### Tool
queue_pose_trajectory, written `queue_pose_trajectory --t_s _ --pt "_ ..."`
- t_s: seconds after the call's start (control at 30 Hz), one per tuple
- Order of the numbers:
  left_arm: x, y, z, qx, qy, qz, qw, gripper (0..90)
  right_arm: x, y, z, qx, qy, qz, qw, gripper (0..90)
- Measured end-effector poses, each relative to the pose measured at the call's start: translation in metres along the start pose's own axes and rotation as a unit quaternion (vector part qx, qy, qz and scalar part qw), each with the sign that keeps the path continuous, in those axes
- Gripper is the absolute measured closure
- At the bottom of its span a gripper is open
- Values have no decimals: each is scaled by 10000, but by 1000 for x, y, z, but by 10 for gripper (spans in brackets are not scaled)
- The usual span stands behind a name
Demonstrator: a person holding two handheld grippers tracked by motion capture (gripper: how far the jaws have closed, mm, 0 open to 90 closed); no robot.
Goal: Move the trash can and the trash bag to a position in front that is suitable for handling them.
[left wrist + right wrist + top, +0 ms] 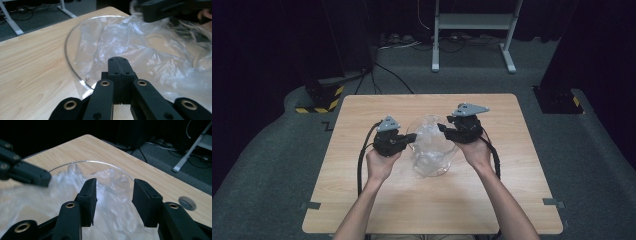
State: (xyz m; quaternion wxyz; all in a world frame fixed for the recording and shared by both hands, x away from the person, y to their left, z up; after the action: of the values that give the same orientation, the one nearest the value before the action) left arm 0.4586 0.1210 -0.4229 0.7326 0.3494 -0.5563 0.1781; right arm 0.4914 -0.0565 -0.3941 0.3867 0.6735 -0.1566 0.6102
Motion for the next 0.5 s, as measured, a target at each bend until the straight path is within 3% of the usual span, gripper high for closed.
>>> queue_pose_trajectory --t_s 0.17,0.3,0.4,0.5 --pt "0 2 -14 160 144 66 9997 895 -9 11 9 -21 -33 -51 10000 613" --pt "1 3 -22 223 201 162 9994 897 -18 12 11 114 0 -184 9998 776" --pt "1 3 -25 246 243 206 9992 895 -23 8 9 126 170 -294 9993 885" --pt "1 4 -27 293 245 238 9990 884 -26 4 9 105 186 -355 9991 900"
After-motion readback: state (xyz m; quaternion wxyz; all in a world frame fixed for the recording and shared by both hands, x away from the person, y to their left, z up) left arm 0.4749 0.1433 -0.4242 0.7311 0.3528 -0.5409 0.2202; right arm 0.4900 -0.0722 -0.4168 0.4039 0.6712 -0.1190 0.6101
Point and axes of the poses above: each handheld gripper's, and its own axes: y roughly backward along the jaws, x roughly out of its top, z roughly to its right, the point moved 7 cm from there along -y, roughly forward along the jaws, and after that the axes turned 11 degrees about z, right-handed, at the moved point
